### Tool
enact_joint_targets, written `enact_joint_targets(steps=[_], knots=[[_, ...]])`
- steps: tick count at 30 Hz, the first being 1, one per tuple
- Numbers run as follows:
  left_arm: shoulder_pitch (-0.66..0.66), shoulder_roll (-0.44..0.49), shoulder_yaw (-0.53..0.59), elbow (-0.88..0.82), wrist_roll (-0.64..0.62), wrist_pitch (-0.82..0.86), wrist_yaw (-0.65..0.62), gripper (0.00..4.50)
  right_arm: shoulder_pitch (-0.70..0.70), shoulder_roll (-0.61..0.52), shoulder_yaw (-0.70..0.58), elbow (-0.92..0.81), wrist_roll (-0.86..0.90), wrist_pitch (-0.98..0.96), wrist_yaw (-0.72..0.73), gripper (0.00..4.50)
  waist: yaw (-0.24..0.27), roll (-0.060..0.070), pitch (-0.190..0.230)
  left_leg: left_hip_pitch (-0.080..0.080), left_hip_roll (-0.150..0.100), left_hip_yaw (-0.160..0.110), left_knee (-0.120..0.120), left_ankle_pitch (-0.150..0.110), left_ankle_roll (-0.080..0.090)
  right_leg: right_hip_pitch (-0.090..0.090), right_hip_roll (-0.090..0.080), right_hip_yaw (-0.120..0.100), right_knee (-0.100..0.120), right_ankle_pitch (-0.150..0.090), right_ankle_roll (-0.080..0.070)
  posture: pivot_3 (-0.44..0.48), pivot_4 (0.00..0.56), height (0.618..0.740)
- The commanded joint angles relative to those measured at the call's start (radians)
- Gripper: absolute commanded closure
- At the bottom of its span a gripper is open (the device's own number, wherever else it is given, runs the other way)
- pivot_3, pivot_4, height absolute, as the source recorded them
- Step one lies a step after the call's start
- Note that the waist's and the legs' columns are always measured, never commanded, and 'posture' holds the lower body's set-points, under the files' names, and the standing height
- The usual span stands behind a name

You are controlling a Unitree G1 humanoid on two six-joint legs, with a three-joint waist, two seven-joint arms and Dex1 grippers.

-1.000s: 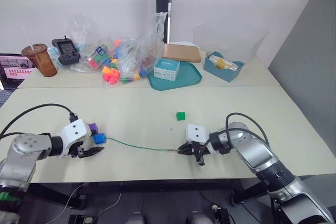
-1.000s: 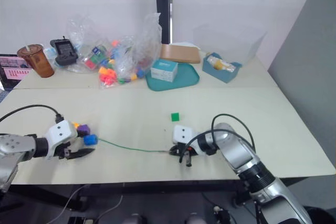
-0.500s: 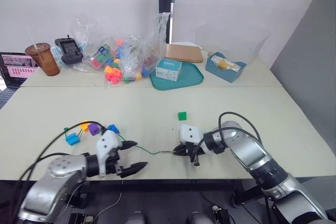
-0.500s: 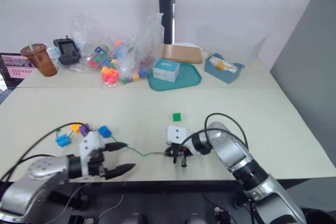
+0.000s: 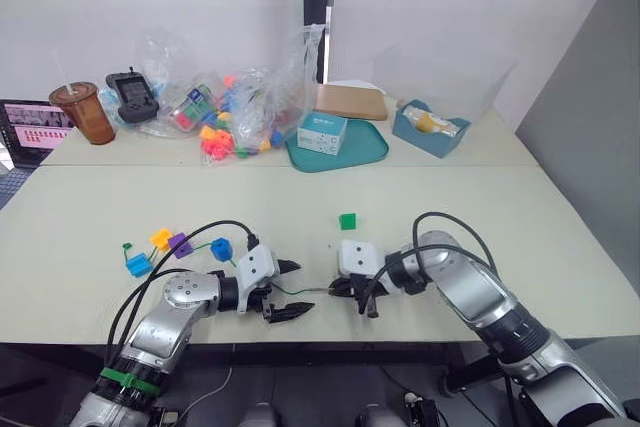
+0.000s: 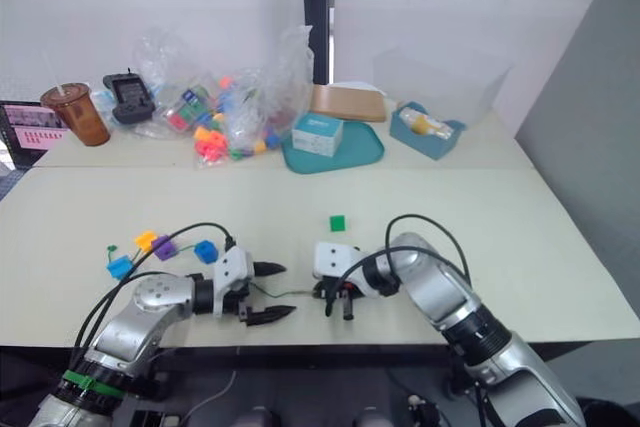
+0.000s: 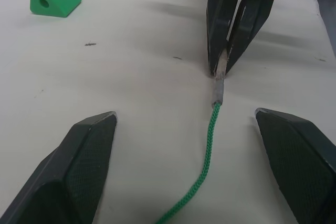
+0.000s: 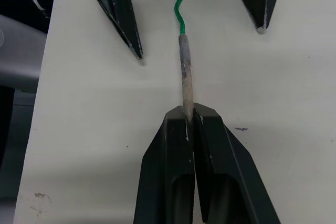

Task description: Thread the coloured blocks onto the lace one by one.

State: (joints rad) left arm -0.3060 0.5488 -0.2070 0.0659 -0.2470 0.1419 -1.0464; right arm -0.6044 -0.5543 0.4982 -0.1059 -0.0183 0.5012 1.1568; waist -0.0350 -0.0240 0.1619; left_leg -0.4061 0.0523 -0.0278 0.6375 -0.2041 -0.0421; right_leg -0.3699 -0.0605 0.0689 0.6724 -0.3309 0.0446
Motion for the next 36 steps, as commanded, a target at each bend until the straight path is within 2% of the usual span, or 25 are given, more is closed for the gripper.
enact_joint_targets(steps=[1, 12, 13, 19, 25, 36], knots=[[-0.031, -0.008, -0.026, 0.049, 0.028, -0.053, -0.045, 0.05, 0.021, -0.033, 0.017, 0.007, -0.017, 0.036, 0.01, 4.5, 0.005, 0.0, 0.0, 0.0, 0.0, 0.0, 0.0, 0.0, 0.0, 0.0, 0.0, 0.0, 0.0, 0.0, 0.0, 0.0, 0.15, 0.74], [-0.044, -0.082, -0.083, 0.099, 0.094, -0.14, -0.048, 0.05, 0.025, -0.051, 0.038, -0.018, -0.021, 0.051, 0.01, 4.5, 0.024, 0.0, 0.0, 0.0, -0.001, 0.0, 0.003, 0.0, 0.0, 0.002, -0.001, 0.0, -0.001, 0.0, 0.0, 0.0, 0.15, 0.74], [-0.042, -0.083, -0.084, 0.099, 0.094, -0.138, -0.052, 0.61, 0.023, -0.05, 0.04, -0.018, -0.022, 0.052, 0.01, 4.5, 0.024, 0.0, 0.0, 0.0, -0.001, 0.0, 0.004, 0.0, 0.0, 0.002, -0.001, 0.0, -0.001, 0.0, 0.0, 0.0, 0.15, 0.74], [-0.028, -0.08, -0.097, 0.091, 0.096, -0.134, -0.077, 2.54, 0.021, -0.051, 0.033, -0.018, -0.018, 0.054, 0.009, 4.5, 0.024, 0.0, 0.0, 0.0, -0.001, 0.0, 0.004, 0.0, 0.0, 0.003, -0.001, 0.0, -0.002, 0.0, 0.0, 0.0, 0.15, 0.74], [-0.069, -0.09, -0.082, 0.122, 0.101, -0.117, -0.068, 4.49, 0.034, -0.075, 0.03, -0.045, -0.012, 0.047, 0.023, 4.5, 0.028, 0.001, 0.0, 0.0, -0.001, 0.0, 0.004, 0.0, 0.0, 0.003, -0.001, 0.0, -0.002, 0.0, 0.0, 0.0, 0.15, 0.74], [-0.093, -0.1, -0.064, 0.133, 0.083, -0.097, -0.083, 4.49, 0.059, -0.096, 0.052, -0.055, -0.024, 0.025, 0.026, 4.5, 0.034, 0.001, 0.0, -0.001, -0.001, 0.0, 0.005, 0.0, 0.0, 0.003, -0.001, 0.0, -0.002, 0.0, 0.001, 0.0, 0.15, 0.74]])
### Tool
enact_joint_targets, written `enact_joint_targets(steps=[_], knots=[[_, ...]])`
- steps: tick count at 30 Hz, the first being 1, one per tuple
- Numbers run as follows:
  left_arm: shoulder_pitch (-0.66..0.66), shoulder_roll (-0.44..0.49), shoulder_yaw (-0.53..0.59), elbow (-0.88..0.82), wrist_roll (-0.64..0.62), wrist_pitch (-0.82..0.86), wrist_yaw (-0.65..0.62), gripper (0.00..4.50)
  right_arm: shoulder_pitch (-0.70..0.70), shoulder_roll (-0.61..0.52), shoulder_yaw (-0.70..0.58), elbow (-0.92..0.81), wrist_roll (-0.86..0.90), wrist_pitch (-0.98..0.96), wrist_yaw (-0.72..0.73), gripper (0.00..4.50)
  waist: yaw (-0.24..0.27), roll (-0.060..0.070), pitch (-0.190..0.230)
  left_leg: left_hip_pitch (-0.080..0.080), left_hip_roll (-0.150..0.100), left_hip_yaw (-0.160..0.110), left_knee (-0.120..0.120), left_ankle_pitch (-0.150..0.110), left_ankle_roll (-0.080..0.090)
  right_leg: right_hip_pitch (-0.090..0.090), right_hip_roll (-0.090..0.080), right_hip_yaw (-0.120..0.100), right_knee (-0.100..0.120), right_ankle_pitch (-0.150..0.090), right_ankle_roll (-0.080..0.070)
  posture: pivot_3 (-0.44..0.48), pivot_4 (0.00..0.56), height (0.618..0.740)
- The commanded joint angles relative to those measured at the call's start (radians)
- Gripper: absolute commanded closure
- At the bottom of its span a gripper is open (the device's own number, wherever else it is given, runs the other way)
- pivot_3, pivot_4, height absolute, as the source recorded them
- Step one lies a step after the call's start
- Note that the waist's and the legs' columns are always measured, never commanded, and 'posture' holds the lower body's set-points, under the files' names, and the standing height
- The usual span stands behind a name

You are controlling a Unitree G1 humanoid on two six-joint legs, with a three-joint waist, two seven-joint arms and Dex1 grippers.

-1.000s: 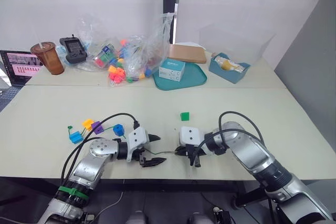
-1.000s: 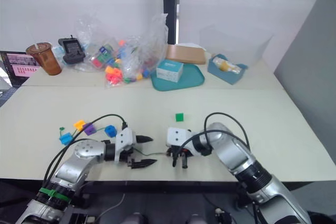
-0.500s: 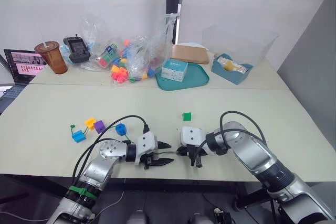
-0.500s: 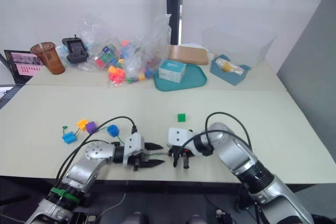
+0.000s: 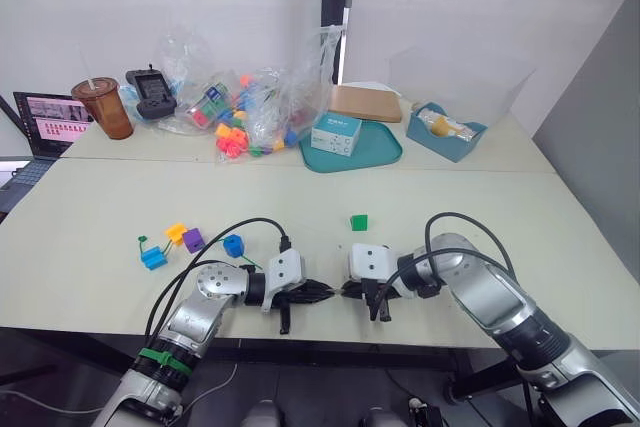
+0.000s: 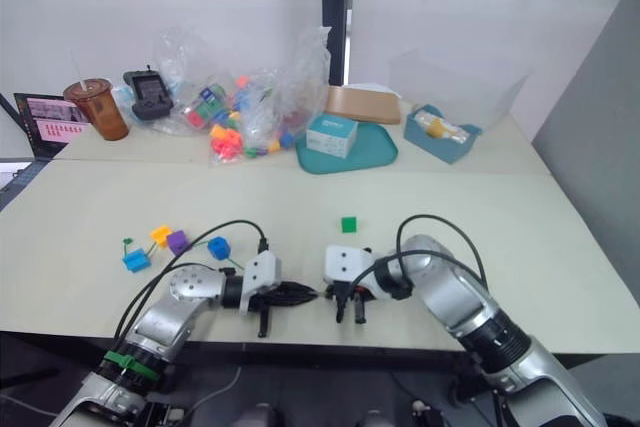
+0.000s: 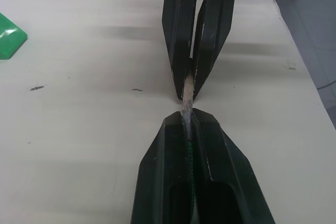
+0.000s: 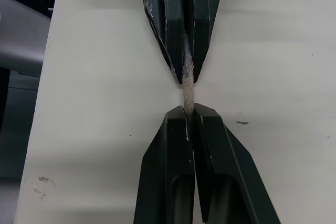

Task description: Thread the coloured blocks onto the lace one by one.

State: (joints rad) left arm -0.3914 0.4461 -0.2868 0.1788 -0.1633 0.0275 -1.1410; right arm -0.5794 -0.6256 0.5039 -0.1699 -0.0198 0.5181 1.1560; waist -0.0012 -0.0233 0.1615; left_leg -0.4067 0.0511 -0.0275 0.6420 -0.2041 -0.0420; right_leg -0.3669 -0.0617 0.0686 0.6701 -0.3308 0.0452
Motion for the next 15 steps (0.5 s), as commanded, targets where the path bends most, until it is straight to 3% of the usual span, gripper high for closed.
enact_joint_targets(steps=[1, 8, 13, 15], knots=[[-0.008, 0.003, 0.017, 0.021, -0.001, 0.018, 0.011, 4.49, 0.036, -0.025, 0.047, 0.011, -0.024, 0.006, 0.025, 4.5, 0.0, 0.0, 0.0, 0.0, 0.0, 0.0, 0.0, 0.0, 0.0, 0.0, 0.0, 0.0, 0.0, 0.0, 0.0, 0.0, 0.15, 0.74], [-0.001, 0.034, 0.035, 0.011, -0.009, 0.033, -0.007, 4.5, 0.077, -0.009, -0.041, -0.06, 0.022, 0.072, -0.037, 2.16, -0.004, 0.0, 0.0, 0.0, 0.0, 0.0, 0.0, 0.0, 0.0, 0.0, 0.0, 0.0, 0.0, 0.0, 0.0, 0.0, 0.15, 0.74], [0.023, 0.096, 0.069, -0.028, -0.043, 0.07, -0.037, 4.5, 0.174, 0.015, -0.223, -0.182, 0.119, 0.193, -0.146, 0.47, -0.014, 0.0, 0.0, -0.001, 0.0, -0.001, 0.0, 0.0, 0.0, -0.001, 0.001, 0.0, 0.0, 0.0, 0.0, 0.0, 0.15, 0.74], [0.036, 0.131, 0.098, -0.039, -0.072, 0.097, -0.052, 4.5, 0.219, 0.082, -0.317, -0.206, 0.154, 0.248, -0.247, 0.47, -0.022, 0.0, 0.0, -0.001, 0.001, -0.001, -0.001, 0.0, 0.0, -0.002, 0.001, 0.0, 0.001, 0.0, 0.0, 0.0, 0.15, 0.74]])
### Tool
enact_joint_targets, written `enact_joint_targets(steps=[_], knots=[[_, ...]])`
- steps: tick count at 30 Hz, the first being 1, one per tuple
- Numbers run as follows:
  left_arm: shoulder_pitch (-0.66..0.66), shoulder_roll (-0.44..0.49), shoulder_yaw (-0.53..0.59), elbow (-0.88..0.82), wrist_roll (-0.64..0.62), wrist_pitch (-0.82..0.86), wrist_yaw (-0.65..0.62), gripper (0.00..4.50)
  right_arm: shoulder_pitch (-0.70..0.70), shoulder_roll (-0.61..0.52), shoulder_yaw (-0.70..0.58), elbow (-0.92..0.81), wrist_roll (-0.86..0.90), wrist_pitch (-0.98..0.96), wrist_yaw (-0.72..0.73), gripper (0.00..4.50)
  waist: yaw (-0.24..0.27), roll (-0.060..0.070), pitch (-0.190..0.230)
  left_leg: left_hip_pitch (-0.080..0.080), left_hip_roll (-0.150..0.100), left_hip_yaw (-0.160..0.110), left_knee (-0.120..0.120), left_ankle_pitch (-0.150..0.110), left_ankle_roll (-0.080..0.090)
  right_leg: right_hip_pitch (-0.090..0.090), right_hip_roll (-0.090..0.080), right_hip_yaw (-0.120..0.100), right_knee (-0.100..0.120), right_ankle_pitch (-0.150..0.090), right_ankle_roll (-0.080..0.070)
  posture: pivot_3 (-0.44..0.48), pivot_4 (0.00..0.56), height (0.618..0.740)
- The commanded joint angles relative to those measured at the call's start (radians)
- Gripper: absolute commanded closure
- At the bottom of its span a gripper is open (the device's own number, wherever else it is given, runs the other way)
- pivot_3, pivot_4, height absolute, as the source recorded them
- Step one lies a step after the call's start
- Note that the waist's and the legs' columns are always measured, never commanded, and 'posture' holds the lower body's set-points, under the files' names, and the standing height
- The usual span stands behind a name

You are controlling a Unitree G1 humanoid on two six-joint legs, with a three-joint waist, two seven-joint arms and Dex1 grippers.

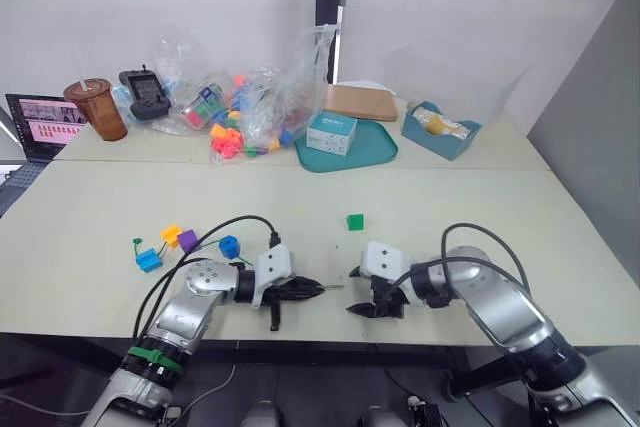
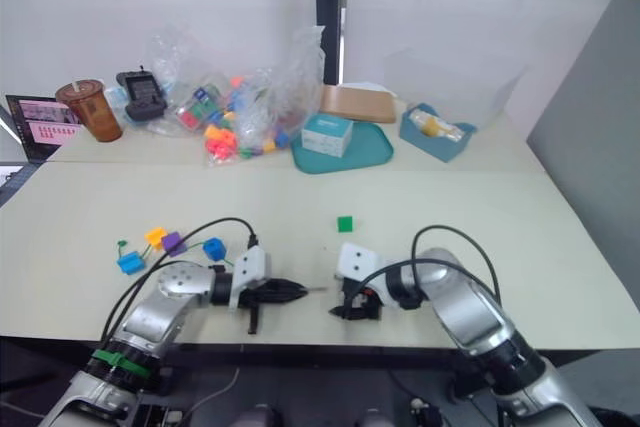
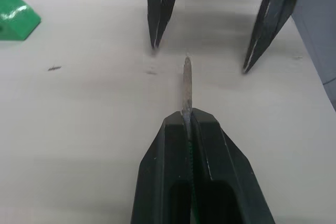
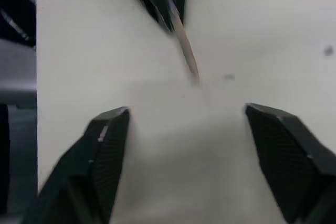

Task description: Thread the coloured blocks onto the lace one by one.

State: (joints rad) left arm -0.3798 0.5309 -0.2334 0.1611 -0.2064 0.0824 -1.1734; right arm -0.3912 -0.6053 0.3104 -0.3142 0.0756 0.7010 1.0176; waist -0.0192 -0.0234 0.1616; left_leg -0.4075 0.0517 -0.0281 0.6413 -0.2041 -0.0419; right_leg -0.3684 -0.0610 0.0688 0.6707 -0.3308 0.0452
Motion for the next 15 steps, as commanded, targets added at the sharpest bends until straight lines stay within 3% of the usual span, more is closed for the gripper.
enact_joint_targets(steps=[1, 6, 10, 15], knots=[[0.032, 0.064, 0.056, -0.022, -0.035, 0.046, -0.027, 4.5, 0.054, 0.089, -0.15, -0.07, 0.056, 0.071, -0.159, 0.47, -0.008, 0.0, 0.0, 0.0, 0.001, 0.0, -0.001, 0.0, 0.0, 0.0, 0.001, 0.0, 0.0, 0.0, 0.0, 0.0, 0.15, 0.74], [0.055, 0.116, 0.09, -0.022, -0.046, 0.049, -0.032, 4.5, 0.175, 0.303, -0.226, -0.1, 0.001, 0.086, -0.472, 0.47, -0.015, 0.0, 0.0, 0.0, 0.001, 0.0, -0.003, 0.0, 0.0, -0.002, 0.001, 0.0, 0.001, 0.0, 0.0, 0.0, 0.15, 0.74], [0.064, 0.126, 0.104, -0.035, -0.053, 0.07, -0.015, 4.5, 0.263, 0.482, -0.191, -0.118, -0.065, 0.021, -0.699, 0.47, -0.018, 0.0, 0.0, -0.001, 0.001, 0.0, -0.004, 0.0, 0.0, -0.003, 0.001, 0.0, 0.001, 0.0, 0.0, 0.0, 0.15, 0.74], [0.079, 0.122, 0.111, -0.063, -0.057, 0.094, 0.0, 4.5, 0.216, 0.648, -0.153, 0.053, -0.143, -0.132, -0.91, 0.47, -0.025, 0.0, 0.0, 0.0, 0.001, 0.0, -0.006, 0.0, 0.0, -0.004, 0.001, 0.0, 0.002, 0.0, 0.0, 0.0, 0.15, 0.74]])
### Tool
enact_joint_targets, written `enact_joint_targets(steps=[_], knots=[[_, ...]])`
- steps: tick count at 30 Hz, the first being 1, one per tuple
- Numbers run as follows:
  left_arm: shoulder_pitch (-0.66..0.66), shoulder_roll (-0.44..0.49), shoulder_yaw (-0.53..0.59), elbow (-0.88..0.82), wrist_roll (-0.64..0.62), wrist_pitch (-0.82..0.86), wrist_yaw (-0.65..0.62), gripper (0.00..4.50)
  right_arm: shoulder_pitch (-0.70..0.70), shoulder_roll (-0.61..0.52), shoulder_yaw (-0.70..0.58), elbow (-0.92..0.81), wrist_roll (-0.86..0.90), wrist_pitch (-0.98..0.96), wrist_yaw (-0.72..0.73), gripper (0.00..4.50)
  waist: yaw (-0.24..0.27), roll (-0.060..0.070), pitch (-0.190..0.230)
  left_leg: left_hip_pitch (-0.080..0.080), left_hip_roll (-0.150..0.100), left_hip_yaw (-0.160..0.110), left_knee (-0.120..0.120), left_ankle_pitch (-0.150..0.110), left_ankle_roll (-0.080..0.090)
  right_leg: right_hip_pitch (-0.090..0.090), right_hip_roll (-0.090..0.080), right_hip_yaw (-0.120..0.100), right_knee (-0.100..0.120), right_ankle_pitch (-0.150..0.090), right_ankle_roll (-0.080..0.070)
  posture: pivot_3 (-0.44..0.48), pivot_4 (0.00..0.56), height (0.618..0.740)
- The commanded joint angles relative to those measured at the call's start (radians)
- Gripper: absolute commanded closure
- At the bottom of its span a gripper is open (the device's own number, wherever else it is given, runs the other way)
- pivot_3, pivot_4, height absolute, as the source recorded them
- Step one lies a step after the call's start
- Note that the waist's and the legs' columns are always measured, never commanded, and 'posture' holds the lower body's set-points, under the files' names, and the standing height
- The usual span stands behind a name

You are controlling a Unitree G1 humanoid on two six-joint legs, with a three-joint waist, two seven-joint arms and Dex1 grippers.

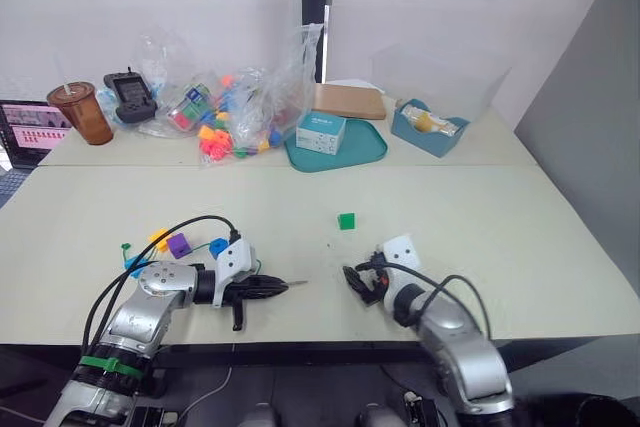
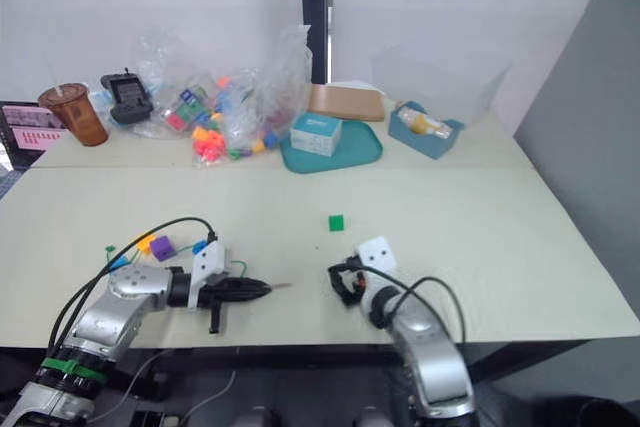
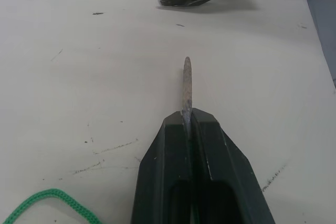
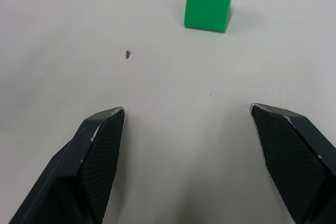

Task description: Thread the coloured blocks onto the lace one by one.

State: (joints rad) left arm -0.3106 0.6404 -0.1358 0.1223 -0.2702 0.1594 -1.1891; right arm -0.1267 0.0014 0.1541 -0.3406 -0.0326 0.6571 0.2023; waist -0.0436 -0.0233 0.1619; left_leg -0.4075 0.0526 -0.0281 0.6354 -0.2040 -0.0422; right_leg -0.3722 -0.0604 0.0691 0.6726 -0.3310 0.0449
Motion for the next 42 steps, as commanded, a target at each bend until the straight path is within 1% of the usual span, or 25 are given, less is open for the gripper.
enact_joint_targets(steps=[1, 3, 5, 6, 9, 11, 15, 16, 19, 20, 21, 22, 24, 28, 30, 32, 34, 36, 38, 40, 42], knots=[[0.014, 0.012, 0.013, -0.028, 0.007, 0.018, 0.018, 4.5, -0.079, 0.056, 0.001, 0.135, -0.052, -0.119, -0.132, 0.47, -0.001, 0.0, 0.0, 0.0, 0.0, 0.0, 0.0, 0.0, 0.0, 0.0, 0.0, 0.0, 0.0, 0.0, 0.0, 0.0, 0.15, 0.74], [0.019, 0.01, 0.012, -0.035, 0.008, 0.02, 0.024, 4.5, -0.131, 0.088, -0.018, 0.23, -0.046, -0.172, -0.167, 0.47, 0.0, 0.0, 0.0, 0.0, 0.0, 0.0, 0.0, 0.0, 0.0, 0.0, 0.0, 0.0, 0.0, 0.0, 0.0, 0.0, 0.15, 0.74], [0.023, 0.008, 0.012, -0.039, 0.01, 0.02, 0.032, 4.5, -0.171, 0.084, -0.009, 0.305, -0.061, -0.21, -0.184, 0.47, 0.0, 0.0, 0.0, 0.0, 0.0, 0.0, -0.001, 0.0, 0.0, 0.0, 0.0, 0.0, 0.0, 0.0, 0.0, 0.0, 0.15, 0.74], [0.024, 0.006, 0.013, -0.04, 0.01, 0.019, 0.037, 4.5, -0.195, 0.097, -0.03, 0.348, -0.045, -0.23, -0.199, 0.47, 0.0, 0.0, 0.0, 0.0, 0.0, 0.0, -0.001, 0.0, 0.0, 0.0, 0.0, 0.0, 0.0, 0.0, 0.0, 0.0, 0.15, 0.74], [0.031, 0.004, 0.019, -0.038, 0.013, 0.011, 0.05, 4.5, -0.311, 0.115, -0.069, 0.528, -0.025, -0.292, -0.236, 0.47, -0.002, 0.0, 0.0, 0.001, 0.0, 0.0, -0.002, 0.0, 0.0, 0.0, 0.0, 0.0, 0.0, 0.0, 0.0, 0.0, 0.15, 0.74], [0.036, 0.002, 0.019, -0.041, 0.014, 0.008, 0.056, 4.5, -0.354, 0.125, -0.082, 0.594, -0.012, -0.328, -0.238, 0.47, -0.002, 0.0, 0.0, 0.002, 0.0, 0.0, -0.002, 0.001, -0.001, 0.0, 0.0, 0.001, 0.001, 0.0, 0.0, 0.0, 0.15, 0.74], [0.047, -0.002, 0.024, -0.048, 0.014, 0.006, 0.077, 4.5, -0.386, 0.141, -0.087, 0.658, 0.013, -0.374, -0.234, 0.47, -0.002, 0.0, 0.0, 0.002, 0.0, 0.001, -0.002, 0.001, -0.001, 0.0, 0.0, 0.001, 0.001, 0.0, 0.0, 0.0, 0.15, 0.74], [0.05, -0.003, 0.026, -0.049, 0.015, 0.005, 0.083, 4.5, -0.387, 0.147, -0.092, 0.664, 0.019, -0.373, -0.245, 0.71, -0.002, 0.0, 0.0, 0.002, 0.0, 0.001, -0.002, 0.001, -0.001, 0.0, 0.0, 0.001, 0.001, 0.0, 0.0, 0.0, 0.15, 0.74], [0.053, -0.004, 0.028, -0.051, 0.015, 0.0, 0.097, 4.5, -0.384, 0.147, -0.086, 0.661, 0.03, -0.368, -0.246, 1.64, -0.002, 0.0, 0.0, 0.003, 0.0, 0.0, -0.002, 0.001, -0.001, 0.001, 0.0, 0.001, 0.002, 0.0, 0.0, 0.0, 0.15, 0.74], [0.053, -0.005, 0.029, -0.051, 0.014, -0.001, 0.099, 4.5, -0.38, 0.147, -0.082, 0.653, 0.035, -0.367, -0.241, 1.98, -0.002, 0.0, 0.0, 0.003, 0.0, 0.0, -0.002, 0.001, -0.001, 0.001, 0.0, 0.001, 0.002, 0.0, 0.0, 0.0, 0.15, 0.74], [0.054, -0.006, 0.029, -0.05, 0.013, -0.002, 0.102, 4.5, -0.372, 0.147, -0.078, 0.633, 0.041, -0.373, -0.233, 2.2, -0.002, 0.0, 0.0, 0.003, 0.0, 0.0, -0.002, 0.001, -0.001, 0.001, 0.0, 0.001, 0.002, 0.0, 0.0, 0.0, 0.15, 0.74], [0.054, -0.007, 0.029, -0.049, 0.013, -0.003, 0.105, 4.5, -0.362, 0.145, -0.068, 0.611, 0.041, -0.39, -0.22, 2.67, -0.002, 0.0, 0.0, 0.003, 0.0, 0.0, -0.002, 0.001, -0.001, 0.001, 0.0, 0.001, 0.002, 0.0, 0.0, 0.0, 0.15, 0.74], [0.053, -0.009, 0.027, -0.044, 0.013, -0.007, 0.108, 4.5, -0.339, 0.145, -0.055, 0.568, 0.047, -0.418, -0.201, 3.33, -0.002, 0.0, 0.0, 0.003, 0.0, 0.0, -0.002, 0.001, -0.001, 0.0, 0.0, 0.001, 0.002, 0.0, 0.0, 0.0, 0.15, 0.74], [0.051, -0.013, 0.025, -0.027, 0.018, -0.02, 0.11, 4.5, -0.278, 0.139, -0.018, 0.496, 0.038, -0.411, -0.187, 3.36, -0.001, 0.0, 0.0, 0.001, 0.0, 0.0, -0.002, 0.0, -0.001, -0.001, 0.0, 0.001, 0.002, 0.0, 0.0, 0.0, 0.15, 0.74], [0.039, -0.018, 0.023, -0.005, 0.022, -0.03, 0.109, 4.5, -0.194, 0.135, 0.023, 0.358, 0.036, -0.356, -0.18, 3.36, 0.002, 0.0, 0.0, 0.001, 0.0, 0.0, -0.002, 0.001, -0.001, -0.001, 0.0, 0.001, 0.002, 0.0, 0.0, 0.0, 0.15, 0.74], [0.018, -0.029, 0.019, 0.019, 0.026, -0.046, 0.11, 4.5, -0.078, 0.11, 0.095, 0.162, 0.036, -0.287, -0.166, 3.36, 0.006, 0.0, 0.0, 0.0, 0.0, 0.0, -0.002, 0.001, -0.001, -0.001, -0.001, 0.001, 0.001, 0.0, 0.0, 0.0, 0.15, 0.74], [0.008, -0.035, 0.017, 0.035, 0.029, -0.057, 0.11, 4.5, 0.001, 0.084, 0.151, 0.037, 0.032, -0.232, -0.165, 3.36, 0.007, 0.001, 0.0, -0.001, 0.0, 0.0, -0.002, 0.0, -0.001, -0.001, -0.001, 0.0, 0.0, 0.0, 0.0, 0.0, 0.15, 0.74], [0.003, -0.038, 0.015, 0.047, 0.032, -0.066, 0.107, 4.5, 0.062, 0.063, 0.194, -0.046, 0.012, -0.181, -0.173, 3.36, 0.004, 0.0, 0.0, -0.001, 0.0, 0.0, -0.002, 0.001, -0.001, -0.002, 0.0, 0.001, 0.0, 0.0, 0.0, 0.0, 0.15, 0.74], [0.004, -0.045, 0.011, 0.051, 0.034, -0.07, 0.107, 4.5, 0.123, 0.052, 0.226, -0.1, 0.002, -0.131, -0.183, 3.36, 0.003, 0.0, 0.0, -0.001, 0.0, 0.0, -0.002, 0.001, -0.001, -0.002, 0.0, 0.001, 0.001, 0.0, 0.0, 0.0, 0.15, 0.74], [0.004, -0.054, 0.007, 0.052, 0.036, -0.07, 0.11, 4.5, 0.154, 0.046, 0.247, -0.106, 0.0, -0.079, -0.181, 3.36, 0.003, 0.0, 0.0, 0.0, 0.0, 0.0, -0.002, 0.001, -0.001, -0.001, 0.0, 0.001, 0.0, 0.0, 0.0, 0.0, 0.15, 0.74], [0.006, -0.06, 0.007, 0.049, 0.032, -0.064, 0.108, 4.5, 0.156, 0.048, 0.247, -0.079, 0.006, -0.024, -0.18, 3.36, 0.004, 0.0, 0.0, 0.0, 0.0, 0.0, -0.002, 0.001, -0.001, -0.001, 0.0, 0.001, 0.0, 0.0, 0.0, 0.0, 0.15, 0.74]])
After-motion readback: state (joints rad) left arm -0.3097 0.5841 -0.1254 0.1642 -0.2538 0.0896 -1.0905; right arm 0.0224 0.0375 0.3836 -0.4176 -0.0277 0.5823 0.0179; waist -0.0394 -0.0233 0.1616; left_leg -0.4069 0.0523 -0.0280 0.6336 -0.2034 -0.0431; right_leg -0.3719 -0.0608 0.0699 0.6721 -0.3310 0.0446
